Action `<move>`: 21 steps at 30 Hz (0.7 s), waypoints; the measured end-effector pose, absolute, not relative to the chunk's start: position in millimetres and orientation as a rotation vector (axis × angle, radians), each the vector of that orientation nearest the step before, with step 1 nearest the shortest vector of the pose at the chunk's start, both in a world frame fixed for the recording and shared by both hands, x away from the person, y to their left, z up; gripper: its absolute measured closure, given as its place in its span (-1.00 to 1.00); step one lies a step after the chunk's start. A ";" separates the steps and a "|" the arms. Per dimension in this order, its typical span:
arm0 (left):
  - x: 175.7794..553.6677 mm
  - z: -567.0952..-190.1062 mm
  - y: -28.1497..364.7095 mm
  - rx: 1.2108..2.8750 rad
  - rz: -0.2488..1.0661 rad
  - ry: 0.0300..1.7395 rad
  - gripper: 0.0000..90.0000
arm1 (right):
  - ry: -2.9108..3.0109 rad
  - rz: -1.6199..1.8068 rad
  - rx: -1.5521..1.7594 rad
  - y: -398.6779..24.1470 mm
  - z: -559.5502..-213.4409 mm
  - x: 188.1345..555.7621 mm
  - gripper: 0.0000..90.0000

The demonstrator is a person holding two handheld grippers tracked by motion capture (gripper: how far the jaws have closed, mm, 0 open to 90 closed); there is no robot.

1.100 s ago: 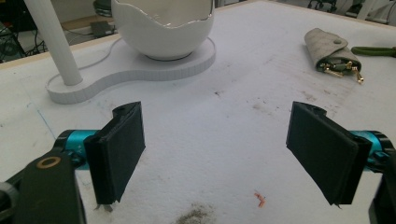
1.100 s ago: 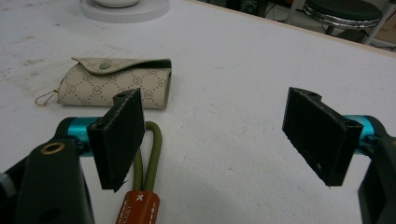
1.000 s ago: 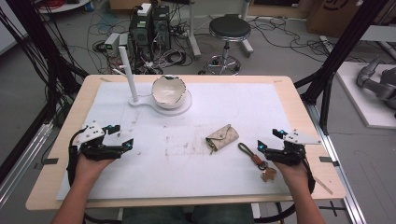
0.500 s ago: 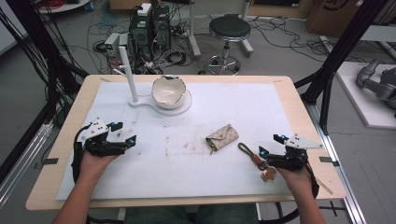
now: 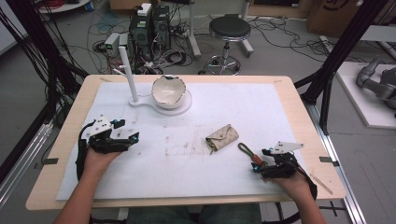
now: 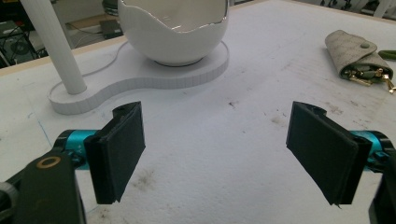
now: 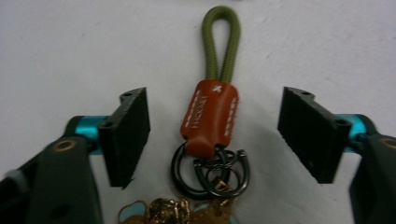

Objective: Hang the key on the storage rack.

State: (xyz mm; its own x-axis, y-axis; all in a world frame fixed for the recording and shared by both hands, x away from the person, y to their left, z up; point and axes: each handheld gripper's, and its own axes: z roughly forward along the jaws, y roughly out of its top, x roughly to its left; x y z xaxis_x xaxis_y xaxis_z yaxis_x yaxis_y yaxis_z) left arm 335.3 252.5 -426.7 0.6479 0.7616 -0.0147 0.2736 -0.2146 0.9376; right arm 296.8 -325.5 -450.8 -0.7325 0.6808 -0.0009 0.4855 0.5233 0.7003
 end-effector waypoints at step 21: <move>326.8 -423.9 263.4 1.734 0.573 0.858 -0.57 | 2.394 1.184 1.038 -326.0 -432.7 301.1 0.60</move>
